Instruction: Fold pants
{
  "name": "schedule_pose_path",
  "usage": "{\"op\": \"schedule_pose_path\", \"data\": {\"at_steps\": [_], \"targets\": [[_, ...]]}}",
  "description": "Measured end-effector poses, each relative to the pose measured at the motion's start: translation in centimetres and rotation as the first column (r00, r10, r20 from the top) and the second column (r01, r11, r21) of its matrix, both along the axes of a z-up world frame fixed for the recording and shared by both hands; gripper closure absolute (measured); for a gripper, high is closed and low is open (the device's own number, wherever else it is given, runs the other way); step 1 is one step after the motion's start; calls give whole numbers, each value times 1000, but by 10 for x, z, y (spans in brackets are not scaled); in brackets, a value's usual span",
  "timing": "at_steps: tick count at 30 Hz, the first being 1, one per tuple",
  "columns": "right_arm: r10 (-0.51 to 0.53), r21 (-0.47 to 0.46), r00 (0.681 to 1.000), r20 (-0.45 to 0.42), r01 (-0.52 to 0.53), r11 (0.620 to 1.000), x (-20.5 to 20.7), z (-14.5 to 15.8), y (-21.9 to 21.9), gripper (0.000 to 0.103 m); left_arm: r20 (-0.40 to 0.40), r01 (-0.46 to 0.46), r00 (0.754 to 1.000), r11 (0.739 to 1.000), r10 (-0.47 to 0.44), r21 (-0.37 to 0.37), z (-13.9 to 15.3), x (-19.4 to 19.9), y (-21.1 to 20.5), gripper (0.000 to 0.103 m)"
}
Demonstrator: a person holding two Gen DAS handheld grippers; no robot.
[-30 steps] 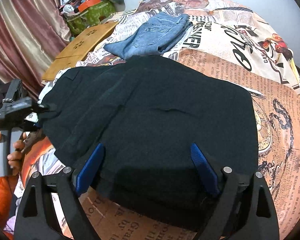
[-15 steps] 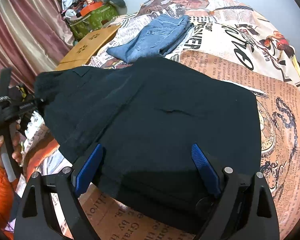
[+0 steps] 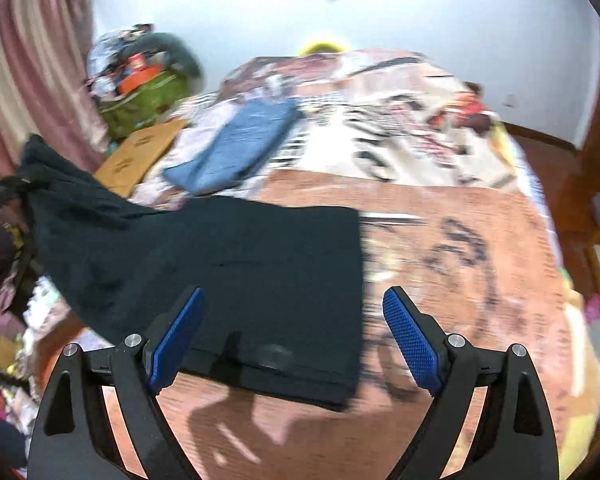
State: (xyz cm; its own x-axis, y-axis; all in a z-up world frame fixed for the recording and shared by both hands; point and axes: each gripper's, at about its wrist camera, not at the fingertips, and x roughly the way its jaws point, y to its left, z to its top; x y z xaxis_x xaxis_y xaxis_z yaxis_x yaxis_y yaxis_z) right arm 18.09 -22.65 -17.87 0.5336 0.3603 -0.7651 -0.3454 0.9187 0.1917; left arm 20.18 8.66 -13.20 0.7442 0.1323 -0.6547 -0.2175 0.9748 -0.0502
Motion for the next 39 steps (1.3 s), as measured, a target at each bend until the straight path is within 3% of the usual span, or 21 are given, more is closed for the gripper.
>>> {"op": "schedule_pose_path", "data": {"at_steps": [4, 8, 14, 18, 21, 24, 27, 29, 30, 31, 33, 36, 39], "targets": [[-70, -25, 993, -92, 68, 997, 9, -27, -24, 14, 40, 68, 997, 997, -68, 21, 19, 7, -29, 89], [-29, -43, 984, -174, 22, 999, 9, -57, -22, 15, 57, 147, 987, 988, -150, 48, 34, 20, -65, 89], [-4, 11, 981, -196, 6, 1000, 11, -58, -26, 15, 65, 290, 954, 955, -294, 65, 43, 35, -125, 90], [-2, 27, 979, -204, 8, 1000, 11, -59, -27, 15, 40, 415, 908, 909, -416, 38, 33, 45, -169, 90], [-4, 34, 979, -202, 11, 999, 12, -60, -27, 15, -31, 499, 866, 866, -499, 2, 12, 53, -198, 90], [-7, 44, 980, -200, 16, 999, 11, -58, -29, 15, -140, 582, 797, 809, -587, -77, -20, 59, -227, 89], [-6, 53, 980, -198, 17, 998, 6, -55, -31, 15, -169, 624, 764, 780, -623, -52, -29, 50, -242, 86], [-4, 51, 981, -195, 14, 999, 1, -53, -31, 15, -192, 641, 749, 767, -634, -30, -28, 45, -249, 78], [1, 50, 981, -195, 9, 999, -2, -52, -31, 15, -197, 645, 744, 763, -638, -35, -26, 42, -248, 69], [3, 48, 981, -193, 7, 999, -4, -51, -31, 15, -198, 645, 743, 763, -640, -47, -24, 42, -246, 54], [5, 47, 982, -187, 4, 999, -9, -49, -30, 15, -175, 633, 752, 770, -635, -78, -18, 42, -238, 35], [8, 61, 983, -182, 3, 998, -14, -46, -30, 15, -110, 599, 784, 791, -611, -128, -4, 45, -220, 24], [14, 64, 983, -183, -2, 998, -18, -43, -28, 15, -87, 554, 821, 824, -564, -116, 1, 54, -204, 20]]}}
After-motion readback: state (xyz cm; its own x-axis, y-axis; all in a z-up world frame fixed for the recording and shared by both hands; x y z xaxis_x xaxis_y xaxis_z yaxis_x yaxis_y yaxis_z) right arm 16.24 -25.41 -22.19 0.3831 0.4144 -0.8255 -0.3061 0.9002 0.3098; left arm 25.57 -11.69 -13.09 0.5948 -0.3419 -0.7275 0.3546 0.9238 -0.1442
